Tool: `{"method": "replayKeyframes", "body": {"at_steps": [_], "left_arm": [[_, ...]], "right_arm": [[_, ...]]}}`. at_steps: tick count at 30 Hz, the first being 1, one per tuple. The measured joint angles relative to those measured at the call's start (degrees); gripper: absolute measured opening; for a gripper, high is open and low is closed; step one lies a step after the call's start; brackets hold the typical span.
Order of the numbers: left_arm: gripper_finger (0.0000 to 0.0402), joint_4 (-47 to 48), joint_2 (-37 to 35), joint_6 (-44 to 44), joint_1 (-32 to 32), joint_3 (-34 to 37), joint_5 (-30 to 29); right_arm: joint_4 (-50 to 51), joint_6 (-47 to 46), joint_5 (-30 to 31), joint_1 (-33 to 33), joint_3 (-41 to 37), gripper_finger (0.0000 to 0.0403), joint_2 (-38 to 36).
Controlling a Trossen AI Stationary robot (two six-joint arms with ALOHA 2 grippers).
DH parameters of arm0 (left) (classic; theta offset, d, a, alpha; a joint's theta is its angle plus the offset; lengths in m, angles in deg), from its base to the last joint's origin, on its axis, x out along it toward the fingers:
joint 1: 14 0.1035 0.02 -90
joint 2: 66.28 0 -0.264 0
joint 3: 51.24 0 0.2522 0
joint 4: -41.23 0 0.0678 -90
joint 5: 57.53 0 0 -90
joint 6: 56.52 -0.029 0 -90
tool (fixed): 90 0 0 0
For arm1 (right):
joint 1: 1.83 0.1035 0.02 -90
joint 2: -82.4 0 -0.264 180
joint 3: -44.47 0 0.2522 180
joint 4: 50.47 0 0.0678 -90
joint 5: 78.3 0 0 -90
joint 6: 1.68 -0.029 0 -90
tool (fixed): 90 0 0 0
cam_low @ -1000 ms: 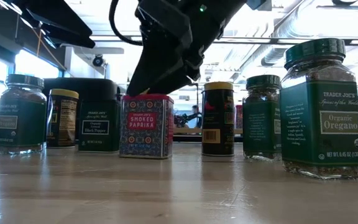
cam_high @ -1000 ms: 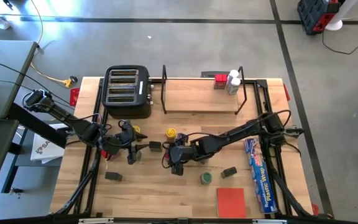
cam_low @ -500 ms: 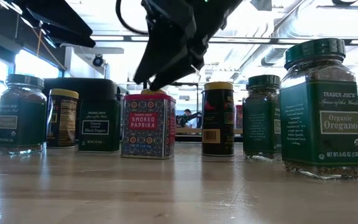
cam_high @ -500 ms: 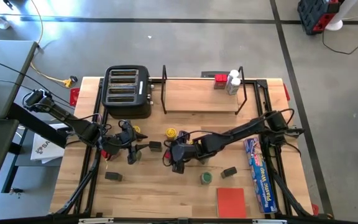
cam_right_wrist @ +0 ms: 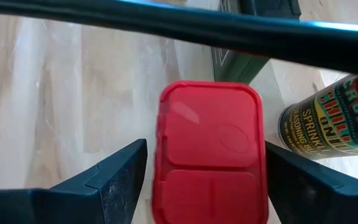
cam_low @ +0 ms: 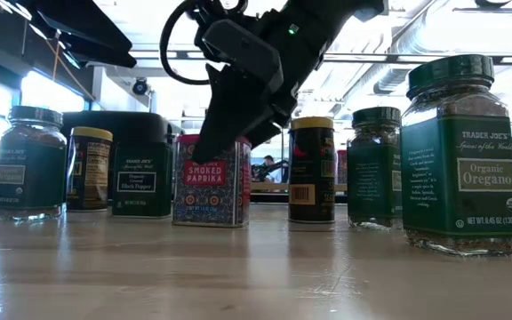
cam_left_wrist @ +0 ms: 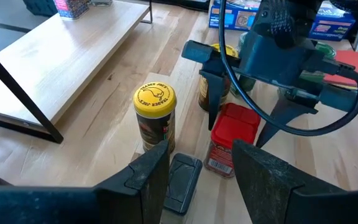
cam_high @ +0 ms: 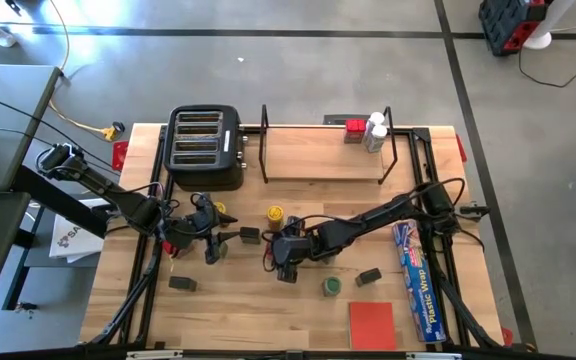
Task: Shelf spices
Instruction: Put the right red seasoning can on the shelf aligned with the other red seasoning can
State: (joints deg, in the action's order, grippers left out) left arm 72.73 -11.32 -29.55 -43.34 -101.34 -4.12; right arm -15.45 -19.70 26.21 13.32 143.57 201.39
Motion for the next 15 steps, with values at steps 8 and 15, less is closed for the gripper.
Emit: {"method": "replayKeyframes", "body": {"at_steps": [8, 15], "left_arm": [[0.0168, 0.00, 0.00, 0.02, 0.00, 0.00, -0.01], [0.0168, -0.04, 0.00, 0.02, -0.02, -0.01, -0.03]], "right_arm": [[-0.93, 0.09, -1.34, -0.38, 0.00, 0.0221, 0.03], [1.36, 5.22, -5.98, -1.92, -0.02, 0.0201, -6.43]]}}
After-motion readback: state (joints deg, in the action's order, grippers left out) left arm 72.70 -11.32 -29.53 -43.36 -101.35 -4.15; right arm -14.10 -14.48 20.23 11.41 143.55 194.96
